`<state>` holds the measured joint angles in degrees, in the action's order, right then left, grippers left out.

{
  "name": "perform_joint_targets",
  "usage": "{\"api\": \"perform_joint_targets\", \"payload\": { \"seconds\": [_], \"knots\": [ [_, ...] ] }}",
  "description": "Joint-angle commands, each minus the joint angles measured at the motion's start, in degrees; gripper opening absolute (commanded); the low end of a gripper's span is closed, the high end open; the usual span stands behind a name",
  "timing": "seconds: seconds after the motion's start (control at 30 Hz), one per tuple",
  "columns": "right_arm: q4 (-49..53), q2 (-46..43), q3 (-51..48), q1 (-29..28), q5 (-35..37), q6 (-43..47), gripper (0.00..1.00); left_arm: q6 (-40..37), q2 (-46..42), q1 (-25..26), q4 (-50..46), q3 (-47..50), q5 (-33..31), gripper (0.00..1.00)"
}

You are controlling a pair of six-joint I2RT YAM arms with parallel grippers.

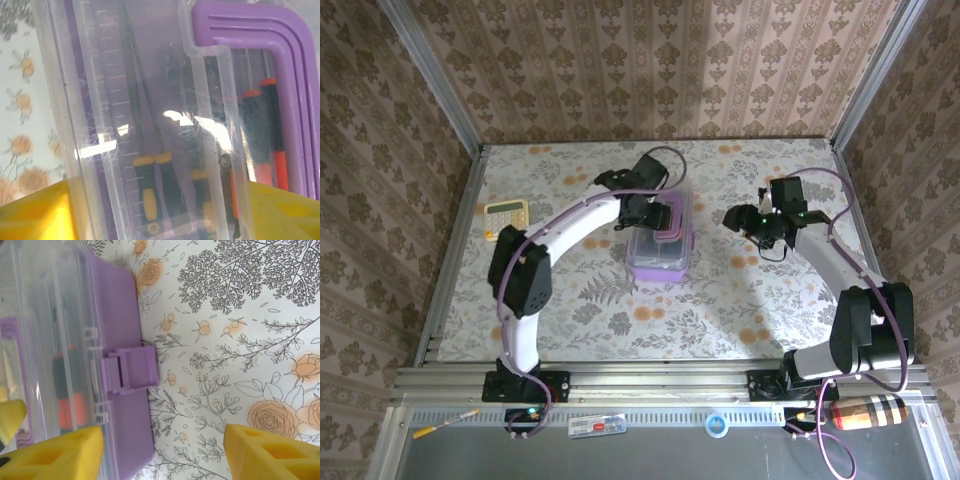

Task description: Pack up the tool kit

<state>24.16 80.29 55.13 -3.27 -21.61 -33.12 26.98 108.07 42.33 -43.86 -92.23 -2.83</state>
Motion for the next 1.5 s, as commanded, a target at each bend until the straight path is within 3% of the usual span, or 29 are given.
{"api": "perform_joint_targets", "payload": {
  "seconds": [0.0,0.2,0.33,0.43,0.6,0.73,0.77,0.83,0.97,1.0,1.1,1.17,1.23,1.37,1.47],
  "knots": [
    [1.8,-2.5,-1.6,0.0,-0.7,1.0,0.66,3.4,-2.9,-0.6,-2.1,7.8,-0.2,0.58],
    [0.9,-4.0,-3.3,-0.1,-2.2,0.3,0.66,1.1,-9.3,-0.7,-3.2,15.2,0.3,0.64],
    [0.1,-4.4,-4.1,-0.1,-3.3,0.2,0.66,-1.5,-12.2,-0.8,-5.2,15.0,-0.6,0.70],
    [-1.9,-4.6,-5.3,-0.2,-6.2,0.2,0.67,-3.0,-15.1,-0.2,-8.4,11.1,-3.2,0.75],
    [-8.3,-6.2,-8.5,-1.6,-9.0,0.7,0.68,-4.5,-18.8,0.5,-13.8,4.3,-8.8,1.00],
    [-14.6,-7.9,-11.1,-3.2,-10.5,-0.7,0.69,-2.7,-24.6,1.3,-11.9,6.5,-18.5,1.00],
    [-17.1,-8.3,-12.2,-3.9,-10.7,-1.8,0.69,-1.7,-26.8,0.4,-9.9,8.8,-18.2,1.00],
    [-22.6,-8.4,-14.7,-4.8,-11.0,-4.2,0.70,-0.4,-31.6,-3.2,-2.6,15.4,-11.6,1.00],
    [-26.2,-4.2,-15.7,-5.8,-10.9,-7.8,0.69,6.1,-36.7,-15.8,9.4,27.9,12.2,1.00],
    [-26.0,-2.6,-14.9,-5.7,-12.9,-8.3,0.69,5.4,-36.3,-17.5,8.6,27.8,13.1,1.00],
    [-31.3,3.1,-15.3,-6.0,-17.5,-10.3,0.70,0.9,-34.4,-12.5,3.1,24.3,5.5,1.00],
    [-35.4,4.2,-16.8,-6.0,-17.2,-12.1,0.77,-1.0,-33.1,-9.2,0.0,21.8,0.4,1.00],
    [-37.0,4.3,-17.3,-6.2,-16.6,-12.4,0.85,-1.9,-32.4,-8.8,0.1,21.5,1.0,1.00],
    [-35.9,4.8,-16.3,-6.7,-17.0,-11.7,0.86,-2.4,-29.8,-8.0,-0.1,21.0,2.6,0.90],
    [-32.8,5.6,-15.7,-6.8,-15.2,-10.6,0.84,-2.7,-24.9,-4.5,-4.7,17.5,-2.3,0.91]
  ]
}}
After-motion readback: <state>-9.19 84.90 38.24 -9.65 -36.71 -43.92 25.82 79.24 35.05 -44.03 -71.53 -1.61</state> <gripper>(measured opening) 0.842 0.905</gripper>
